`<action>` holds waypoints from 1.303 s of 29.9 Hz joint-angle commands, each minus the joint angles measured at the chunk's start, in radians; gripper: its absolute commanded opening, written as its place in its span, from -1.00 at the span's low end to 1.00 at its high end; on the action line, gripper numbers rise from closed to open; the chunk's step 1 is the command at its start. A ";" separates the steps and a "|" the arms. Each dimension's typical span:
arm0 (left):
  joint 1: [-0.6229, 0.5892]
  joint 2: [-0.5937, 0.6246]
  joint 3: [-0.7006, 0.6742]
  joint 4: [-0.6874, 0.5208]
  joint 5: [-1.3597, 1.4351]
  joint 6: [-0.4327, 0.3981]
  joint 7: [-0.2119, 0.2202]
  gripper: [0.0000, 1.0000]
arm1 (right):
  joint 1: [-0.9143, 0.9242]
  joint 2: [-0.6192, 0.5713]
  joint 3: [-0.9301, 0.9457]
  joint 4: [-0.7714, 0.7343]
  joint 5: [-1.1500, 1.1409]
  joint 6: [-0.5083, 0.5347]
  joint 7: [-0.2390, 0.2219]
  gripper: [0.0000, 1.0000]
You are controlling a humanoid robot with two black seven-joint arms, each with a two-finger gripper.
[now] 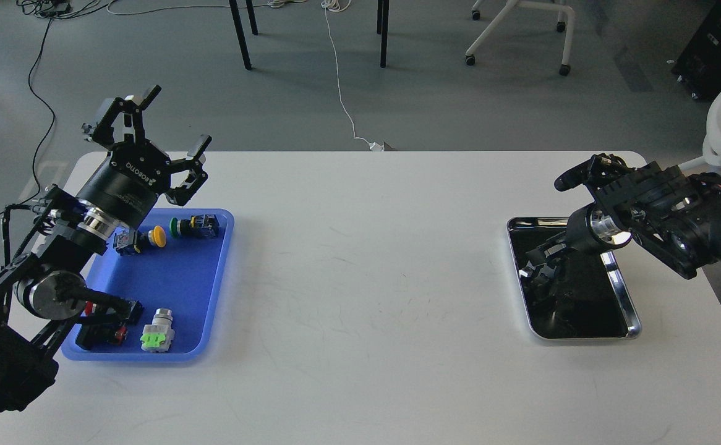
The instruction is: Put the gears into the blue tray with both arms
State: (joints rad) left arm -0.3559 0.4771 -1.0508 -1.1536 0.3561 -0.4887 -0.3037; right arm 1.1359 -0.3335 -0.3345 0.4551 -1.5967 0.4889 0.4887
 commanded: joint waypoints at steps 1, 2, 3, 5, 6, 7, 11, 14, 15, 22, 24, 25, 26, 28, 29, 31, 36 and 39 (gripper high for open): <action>0.000 0.000 0.000 0.000 0.000 0.000 0.000 0.97 | 0.008 -0.001 -0.001 0.004 0.001 0.000 0.000 -0.54; 0.000 0.000 0.000 0.000 0.001 0.000 0.000 0.97 | 0.015 -0.001 -0.001 0.005 0.001 0.000 0.000 -0.54; 0.000 0.000 0.000 0.000 0.000 0.000 0.000 0.97 | 0.021 -0.001 -0.001 0.007 0.001 0.000 0.000 -0.54; 0.000 0.000 0.000 -0.001 0.000 0.000 0.000 0.97 | 0.041 -0.004 -0.001 0.022 0.001 0.000 0.000 -0.54; 0.000 0.000 0.000 -0.001 0.000 0.000 0.000 0.97 | 0.054 -0.009 -0.001 0.034 0.001 0.000 0.000 -0.54; 0.000 0.000 0.000 -0.005 0.001 0.000 0.000 0.97 | 0.074 -0.018 -0.001 0.055 0.001 0.000 0.000 -0.54; 0.000 0.000 0.000 -0.006 0.000 0.000 0.000 0.97 | 0.157 -0.033 -0.001 0.137 0.003 0.000 0.000 -0.54; 0.000 0.000 0.000 -0.008 0.001 0.000 0.002 0.97 | 0.199 -0.025 -0.003 0.180 0.004 0.000 0.000 -0.54; 0.000 0.000 0.000 -0.008 0.001 0.000 0.002 0.97 | 0.206 -0.019 -0.001 0.195 0.006 0.000 0.000 -0.54; 0.002 0.014 0.002 -0.026 0.001 0.000 0.002 0.97 | 0.209 0.166 -0.008 0.203 0.014 0.000 0.000 -0.54; 0.003 0.017 0.002 -0.029 0.001 0.000 0.002 0.97 | 0.209 0.238 -0.024 0.183 0.040 0.000 0.000 -0.54; 0.003 0.018 0.002 -0.029 0.001 0.000 0.002 0.97 | 0.209 0.278 -0.040 0.168 0.058 0.000 0.000 -0.54; 0.003 0.020 0.002 -0.029 0.001 0.000 0.002 0.97 | 0.209 0.315 -0.050 0.154 0.073 0.000 0.000 -0.54; 0.003 0.025 0.002 -0.031 0.001 0.000 0.002 0.97 | 0.209 0.334 -0.070 0.119 0.099 0.000 0.000 -0.54; 0.003 0.025 0.002 -0.035 0.001 0.000 0.002 0.97 | 0.206 0.334 -0.078 0.102 0.109 0.000 0.000 -0.54; 0.005 0.029 0.002 -0.035 0.001 0.000 0.002 0.97 | 0.199 0.334 -0.089 0.080 0.112 0.000 0.000 -0.54; 0.006 0.037 0.002 -0.037 0.001 0.000 0.002 0.97 | 0.173 0.334 -0.109 0.048 0.113 0.000 0.000 -0.54; 0.008 0.038 0.002 -0.041 0.001 0.000 0.002 0.97 | 0.165 0.334 -0.107 0.040 0.123 0.000 0.000 -0.54</action>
State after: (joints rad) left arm -0.3494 0.5133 -1.0492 -1.1905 0.3575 -0.4887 -0.3021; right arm 1.3082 -0.0001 -0.4421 0.5027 -1.4817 0.4887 0.4887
